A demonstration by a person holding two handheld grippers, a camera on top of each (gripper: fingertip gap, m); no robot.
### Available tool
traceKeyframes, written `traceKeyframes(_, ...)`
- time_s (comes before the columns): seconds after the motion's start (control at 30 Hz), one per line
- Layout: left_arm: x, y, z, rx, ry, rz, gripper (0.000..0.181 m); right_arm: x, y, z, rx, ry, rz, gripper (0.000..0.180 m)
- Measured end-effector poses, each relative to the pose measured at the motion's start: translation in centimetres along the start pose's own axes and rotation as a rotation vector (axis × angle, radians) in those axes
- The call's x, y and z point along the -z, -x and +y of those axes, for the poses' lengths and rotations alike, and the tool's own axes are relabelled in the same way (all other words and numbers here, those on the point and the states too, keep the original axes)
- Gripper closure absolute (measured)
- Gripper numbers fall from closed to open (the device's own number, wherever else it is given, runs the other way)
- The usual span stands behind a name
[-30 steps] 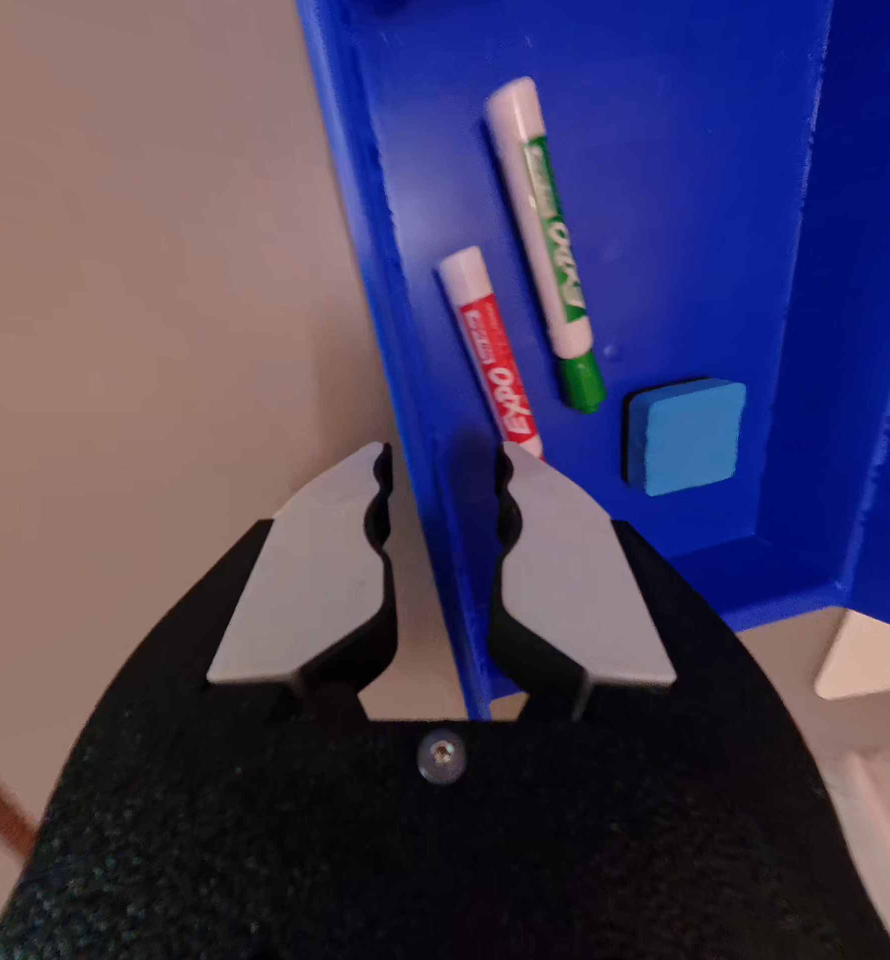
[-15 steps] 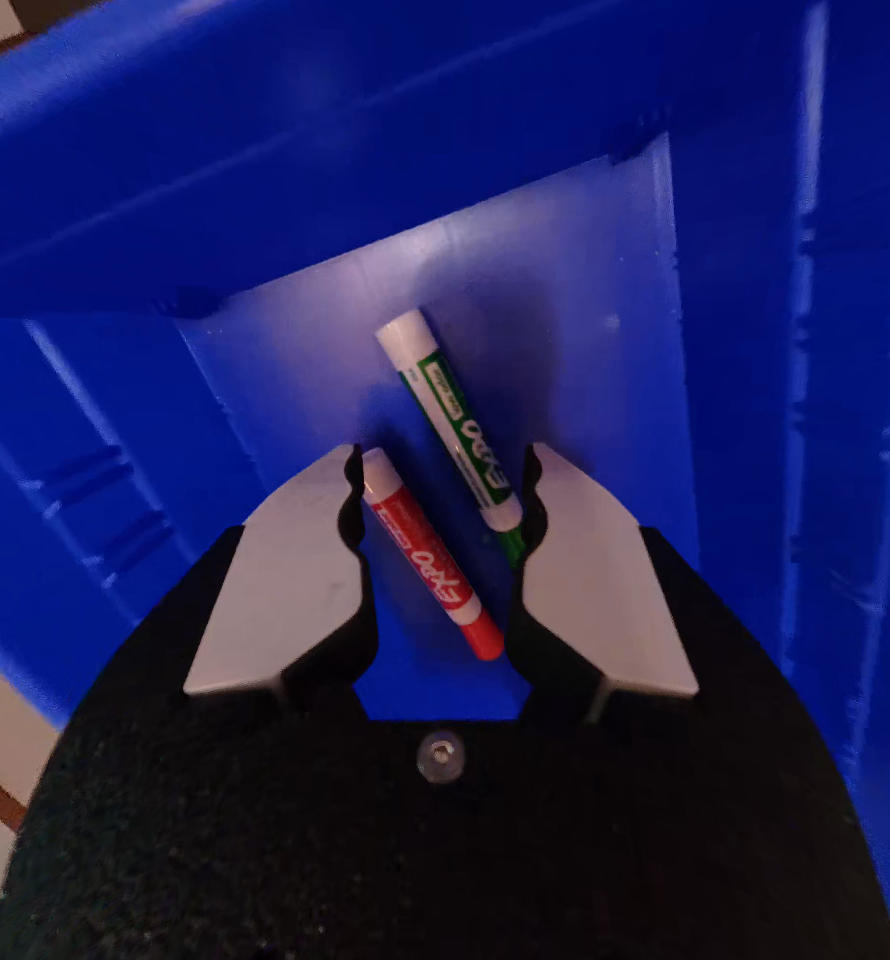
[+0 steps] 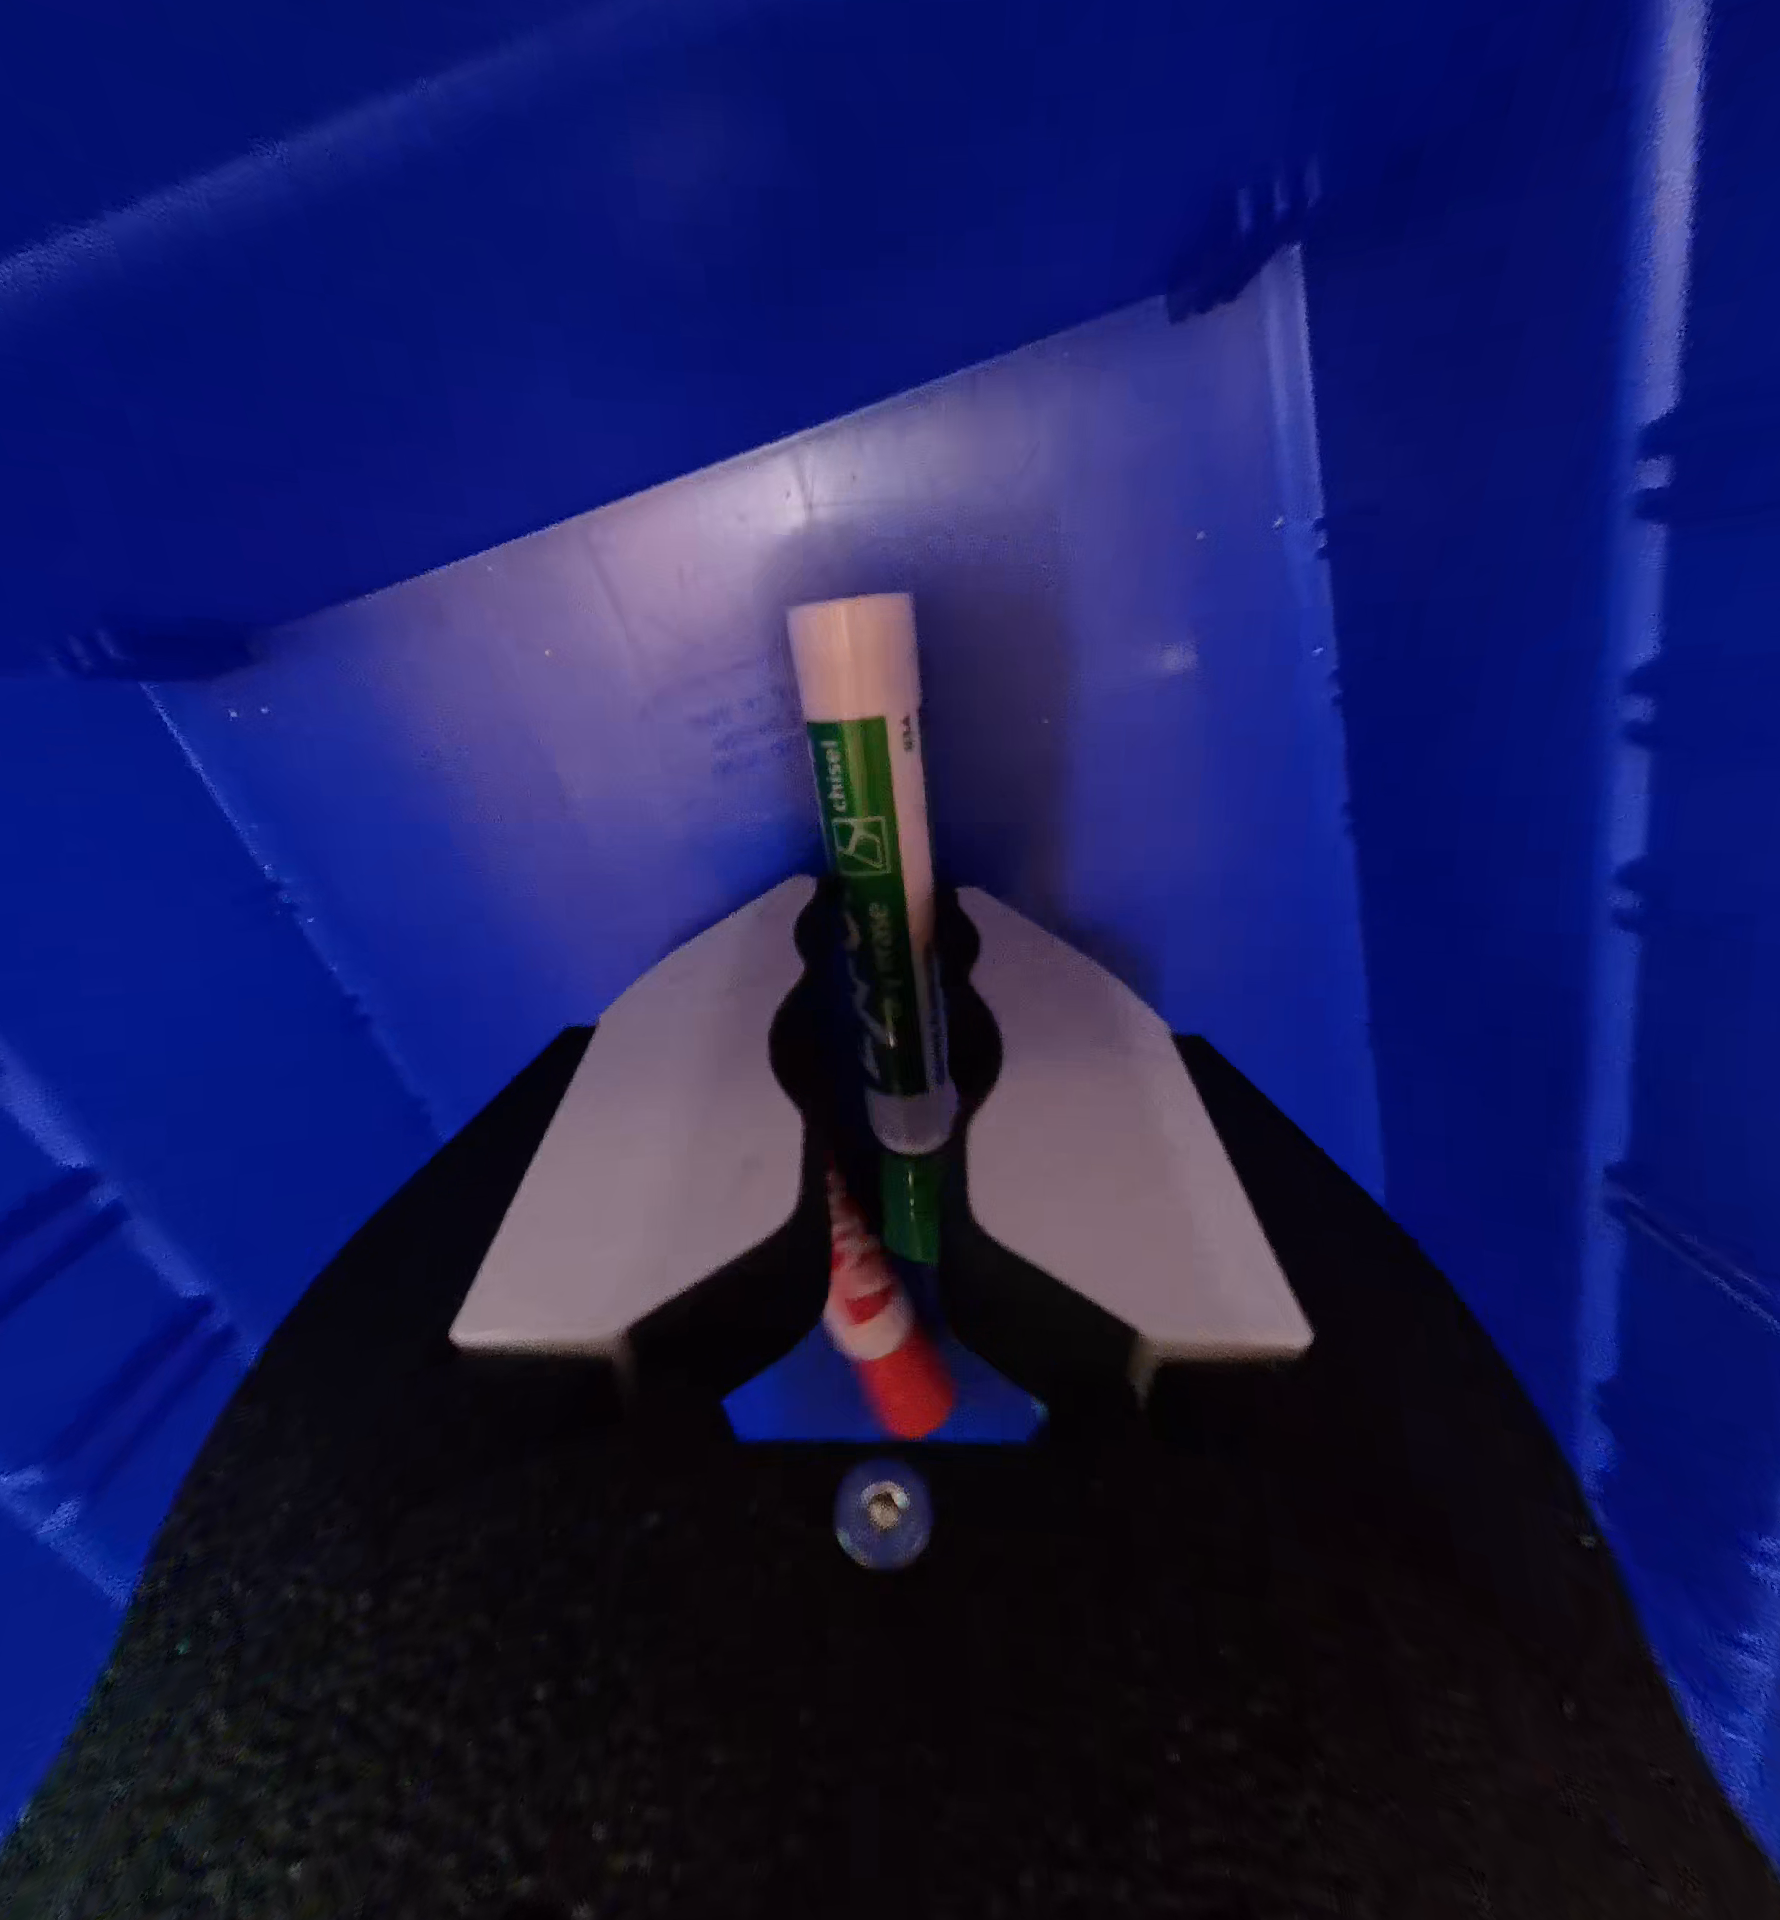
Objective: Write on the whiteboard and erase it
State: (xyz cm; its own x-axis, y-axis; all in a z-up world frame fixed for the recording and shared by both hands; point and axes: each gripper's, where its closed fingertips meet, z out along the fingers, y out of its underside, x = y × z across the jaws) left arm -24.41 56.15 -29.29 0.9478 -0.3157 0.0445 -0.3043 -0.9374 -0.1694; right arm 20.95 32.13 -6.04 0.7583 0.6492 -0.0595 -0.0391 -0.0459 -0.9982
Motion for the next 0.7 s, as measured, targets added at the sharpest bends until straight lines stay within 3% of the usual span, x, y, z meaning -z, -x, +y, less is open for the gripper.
traceKeyframes(0.03, 0.3, -0.2, -0.3, 0.022, -0.044, 0.03, 0.161, -0.9, 1.2, 0.2, 0.001, 0.008, -0.028, 0.09)
traceKeyframes(0.17, 4.6, -1.6, -2.2, 0.068, -0.3, 0.198, 0.162, -3.8, 4.6, 1.6, 0.031, 0.065, -0.072, 0.09)
traceKeyframes(0.33, 15.1, -4.9, -2.4, 0.019, -0.747, 0.411, 0.162, -7.8, 8.3, 3.0, 0.046, 0.099, -0.111, 0.095)
traceKeyframes(0.5, 24.3, -13.5, 2.9, -0.153, -1.151, 0.741, 0.162, -13.0, 14.1, 4.2, -0.014, 0.049, -0.25, 0.105)
traceKeyframes(0.7, 27.5, -22.8, 10.1, -0.287, -1.395, 1.092, 0.162, -17.5, 19.9, 4.1, 0.032, -0.03, -0.358, 0.11)
